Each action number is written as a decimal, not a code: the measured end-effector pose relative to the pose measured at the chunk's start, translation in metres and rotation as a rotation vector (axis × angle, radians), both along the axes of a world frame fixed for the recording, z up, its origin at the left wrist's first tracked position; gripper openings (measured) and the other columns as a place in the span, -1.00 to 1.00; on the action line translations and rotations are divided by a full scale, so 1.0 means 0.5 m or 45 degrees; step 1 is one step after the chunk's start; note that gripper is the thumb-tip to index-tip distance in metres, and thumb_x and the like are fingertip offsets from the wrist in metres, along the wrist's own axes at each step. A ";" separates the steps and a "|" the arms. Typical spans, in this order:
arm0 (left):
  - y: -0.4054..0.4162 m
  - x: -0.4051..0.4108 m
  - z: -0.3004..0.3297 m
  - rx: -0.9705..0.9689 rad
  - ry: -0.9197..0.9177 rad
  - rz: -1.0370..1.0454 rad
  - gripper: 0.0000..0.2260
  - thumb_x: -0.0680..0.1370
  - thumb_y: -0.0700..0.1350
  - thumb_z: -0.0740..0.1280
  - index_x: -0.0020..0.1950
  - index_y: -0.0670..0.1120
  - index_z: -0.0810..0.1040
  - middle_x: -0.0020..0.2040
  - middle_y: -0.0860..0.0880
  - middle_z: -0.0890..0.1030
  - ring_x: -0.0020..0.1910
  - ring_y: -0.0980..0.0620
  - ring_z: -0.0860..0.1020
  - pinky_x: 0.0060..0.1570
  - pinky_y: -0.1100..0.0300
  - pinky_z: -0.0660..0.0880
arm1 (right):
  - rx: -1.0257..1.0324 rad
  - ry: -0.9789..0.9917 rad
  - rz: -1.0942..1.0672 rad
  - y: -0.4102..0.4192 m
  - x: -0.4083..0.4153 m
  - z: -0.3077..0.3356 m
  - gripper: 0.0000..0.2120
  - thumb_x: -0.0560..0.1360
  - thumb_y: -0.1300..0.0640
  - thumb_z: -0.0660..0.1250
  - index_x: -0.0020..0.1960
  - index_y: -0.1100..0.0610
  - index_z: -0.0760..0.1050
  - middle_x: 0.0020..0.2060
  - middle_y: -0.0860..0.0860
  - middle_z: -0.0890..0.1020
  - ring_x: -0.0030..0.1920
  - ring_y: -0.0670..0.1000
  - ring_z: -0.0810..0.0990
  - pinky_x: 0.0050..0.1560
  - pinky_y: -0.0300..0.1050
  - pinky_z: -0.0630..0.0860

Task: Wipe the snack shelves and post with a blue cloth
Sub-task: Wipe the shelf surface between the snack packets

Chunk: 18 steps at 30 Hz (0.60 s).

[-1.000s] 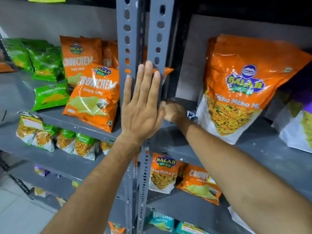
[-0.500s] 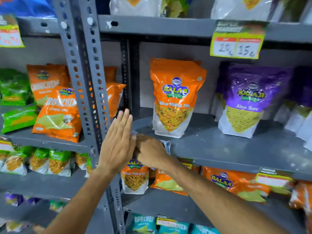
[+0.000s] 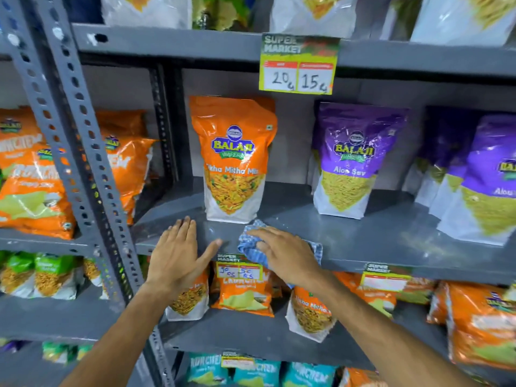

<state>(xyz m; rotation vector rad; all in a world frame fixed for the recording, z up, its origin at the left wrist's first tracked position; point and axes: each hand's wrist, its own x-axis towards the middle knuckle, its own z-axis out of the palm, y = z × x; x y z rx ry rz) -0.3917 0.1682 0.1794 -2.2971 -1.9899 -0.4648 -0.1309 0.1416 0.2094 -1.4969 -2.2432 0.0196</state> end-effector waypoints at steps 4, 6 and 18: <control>0.002 0.000 0.000 -0.004 0.020 0.009 0.05 0.48 0.56 -0.28 0.68 -0.22 0.10 0.70 -0.16 0.13 0.69 -0.10 0.09 0.66 -0.04 0.02 | -0.054 0.437 -0.033 0.009 0.072 0.003 -0.63 0.63 0.12 0.26 0.39 -0.16 0.49 0.25 -0.05 0.66 0.17 0.05 0.63 0.19 -0.01 0.52; 0.005 0.001 -0.002 0.010 0.033 0.013 0.05 0.49 0.55 -0.29 0.67 -0.23 0.12 0.70 -0.17 0.15 0.68 -0.11 0.11 0.66 -0.04 0.03 | -0.002 0.762 -0.073 0.042 0.101 0.026 -0.63 0.60 0.20 0.29 0.36 -0.07 0.54 0.21 -0.04 0.68 0.15 0.00 0.64 0.22 -0.13 0.52; 0.012 0.000 -0.003 0.043 0.023 0.037 -0.04 0.55 0.53 -0.20 0.69 -0.15 0.06 0.72 -0.10 0.08 0.70 -0.01 0.02 0.66 0.06 -0.11 | -0.246 0.347 -0.450 0.491 0.112 0.031 -0.62 0.66 0.10 0.15 0.46 0.03 0.44 0.43 0.15 0.51 0.39 0.23 0.48 0.35 -0.01 0.42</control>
